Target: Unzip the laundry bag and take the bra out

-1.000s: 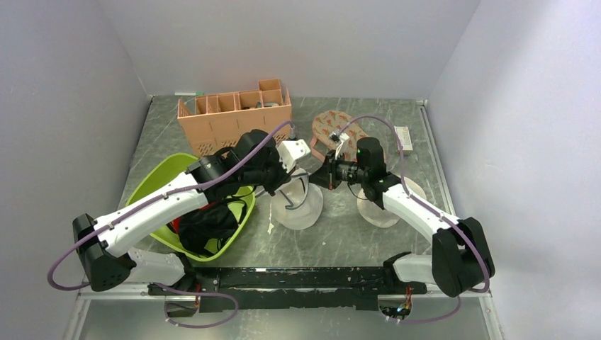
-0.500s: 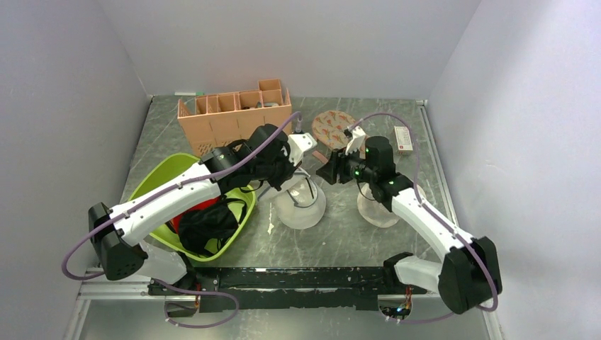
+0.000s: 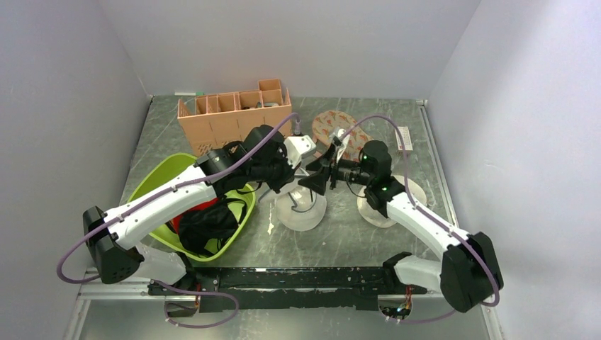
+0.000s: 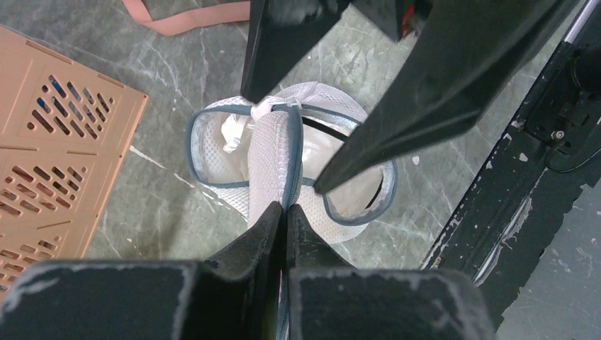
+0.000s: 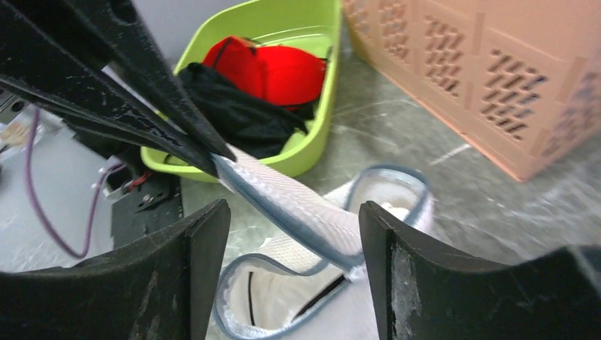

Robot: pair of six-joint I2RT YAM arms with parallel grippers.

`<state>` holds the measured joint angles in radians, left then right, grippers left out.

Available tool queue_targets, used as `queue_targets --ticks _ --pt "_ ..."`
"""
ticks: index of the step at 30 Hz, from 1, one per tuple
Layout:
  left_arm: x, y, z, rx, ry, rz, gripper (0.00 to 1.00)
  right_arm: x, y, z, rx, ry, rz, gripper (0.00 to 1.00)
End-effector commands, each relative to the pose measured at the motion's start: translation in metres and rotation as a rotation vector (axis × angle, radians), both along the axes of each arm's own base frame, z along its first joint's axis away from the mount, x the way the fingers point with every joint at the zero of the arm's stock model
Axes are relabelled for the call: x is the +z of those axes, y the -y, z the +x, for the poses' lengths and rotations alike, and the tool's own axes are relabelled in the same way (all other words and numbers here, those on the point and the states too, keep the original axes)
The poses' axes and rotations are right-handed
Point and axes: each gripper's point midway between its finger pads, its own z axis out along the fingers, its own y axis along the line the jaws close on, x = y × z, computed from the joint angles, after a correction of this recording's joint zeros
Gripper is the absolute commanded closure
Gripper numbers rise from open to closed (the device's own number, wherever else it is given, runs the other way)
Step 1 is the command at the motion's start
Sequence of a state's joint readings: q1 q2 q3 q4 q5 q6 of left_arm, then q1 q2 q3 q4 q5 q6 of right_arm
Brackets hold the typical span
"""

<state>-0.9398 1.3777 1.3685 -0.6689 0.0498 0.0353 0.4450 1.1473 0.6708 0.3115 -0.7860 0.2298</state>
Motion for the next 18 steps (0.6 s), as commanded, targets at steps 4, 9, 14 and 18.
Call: queue_targets --ticks 4,9,14,18 --pt "0.015 0.006 -0.003 -0.02 0.032 -0.065 0.79 0.014 -0.036 -0.019 0.178 0.085 0.074 0.53" --pt "0.019 -0.005 0.012 0.138 0.054 -0.102 0.62 0.011 -0.024 -0.009 0.018 0.061 0.135 0.82" --pt "0.024 -0.027 0.023 0.354 0.067 -0.194 0.33 0.009 -0.02 -0.007 -0.039 0.011 0.175 1.0" --pt "0.022 -0.046 0.026 0.499 0.048 -0.28 0.15 0.01 -0.013 -0.006 -0.084 -0.002 0.2 1.0"
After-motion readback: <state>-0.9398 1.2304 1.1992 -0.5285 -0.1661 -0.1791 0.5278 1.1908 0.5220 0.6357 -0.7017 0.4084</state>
